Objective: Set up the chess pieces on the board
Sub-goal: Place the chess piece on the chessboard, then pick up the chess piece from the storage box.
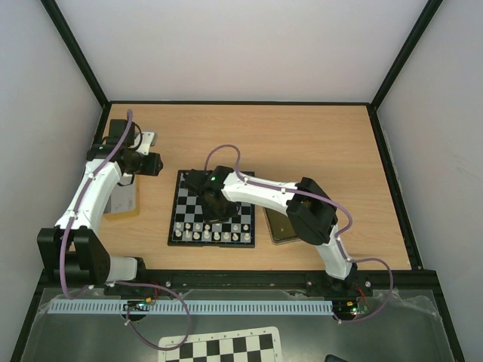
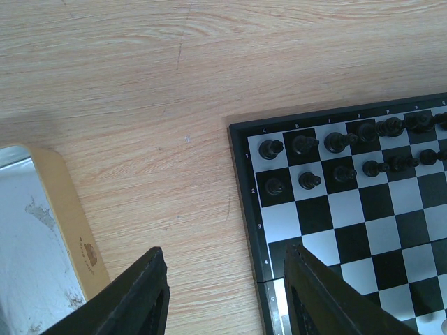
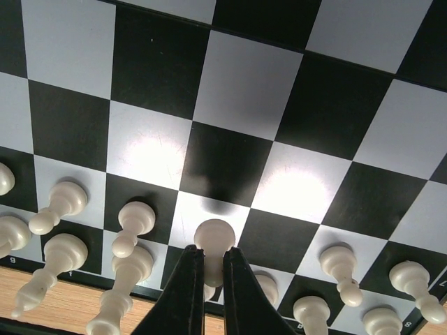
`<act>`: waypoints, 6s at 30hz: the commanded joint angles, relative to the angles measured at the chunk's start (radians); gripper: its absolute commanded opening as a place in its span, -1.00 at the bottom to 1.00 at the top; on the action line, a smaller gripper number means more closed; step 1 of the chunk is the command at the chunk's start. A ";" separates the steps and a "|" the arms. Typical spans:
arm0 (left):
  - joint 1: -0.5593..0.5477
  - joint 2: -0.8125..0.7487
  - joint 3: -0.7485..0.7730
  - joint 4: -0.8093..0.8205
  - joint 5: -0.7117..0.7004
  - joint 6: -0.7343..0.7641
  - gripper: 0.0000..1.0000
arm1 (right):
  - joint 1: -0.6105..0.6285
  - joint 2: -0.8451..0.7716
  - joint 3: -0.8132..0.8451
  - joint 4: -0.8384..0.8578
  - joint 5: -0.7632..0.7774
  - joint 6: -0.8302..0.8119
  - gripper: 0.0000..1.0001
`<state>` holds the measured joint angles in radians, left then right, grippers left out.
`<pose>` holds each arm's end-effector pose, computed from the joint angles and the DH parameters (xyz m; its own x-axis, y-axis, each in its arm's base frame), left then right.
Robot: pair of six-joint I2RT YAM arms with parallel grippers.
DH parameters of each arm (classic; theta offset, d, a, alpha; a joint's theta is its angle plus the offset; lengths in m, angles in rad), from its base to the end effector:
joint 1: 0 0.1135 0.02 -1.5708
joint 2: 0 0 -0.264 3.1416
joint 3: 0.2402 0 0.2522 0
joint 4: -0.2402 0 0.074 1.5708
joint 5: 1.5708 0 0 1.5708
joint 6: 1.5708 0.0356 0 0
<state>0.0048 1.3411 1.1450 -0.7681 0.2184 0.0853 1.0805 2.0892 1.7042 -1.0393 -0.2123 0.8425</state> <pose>0.2739 -0.0064 0.2923 -0.8085 0.0793 -0.5832 0.1884 0.9736 -0.1288 0.1894 0.3707 0.1988 -0.9645 -0.2576 0.0584 -0.2360 0.9397 0.2477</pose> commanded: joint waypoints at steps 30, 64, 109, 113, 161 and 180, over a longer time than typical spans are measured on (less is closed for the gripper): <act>-0.003 -0.015 -0.015 0.006 0.013 0.000 -0.07 | 0.029 0.029 -0.011 0.015 -0.019 0.009 -0.89; -0.003 0.004 -0.011 0.006 0.032 0.001 -0.07 | 0.029 0.021 -0.018 0.018 -0.003 0.009 -0.65; -0.003 0.015 -0.007 0.001 0.053 0.008 -0.07 | -0.045 0.100 0.089 -0.011 0.026 -0.044 -0.53; -0.003 0.020 -0.005 -0.002 0.052 0.009 -0.07 | -0.068 0.111 0.129 -0.026 0.035 -0.058 -0.53; -0.003 0.014 0.052 -0.054 0.018 0.021 -0.08 | -0.583 -0.620 -0.886 0.211 0.018 -0.101 -0.40; -0.003 0.012 0.046 -0.050 0.019 0.021 -0.08 | -0.600 -0.607 -0.815 0.144 0.061 -0.125 -0.95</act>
<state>0.0048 1.3708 1.1664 -0.8001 0.2348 0.1020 0.4843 1.5009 0.8249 -0.8268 -0.1921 0.7212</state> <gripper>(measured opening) 0.462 0.030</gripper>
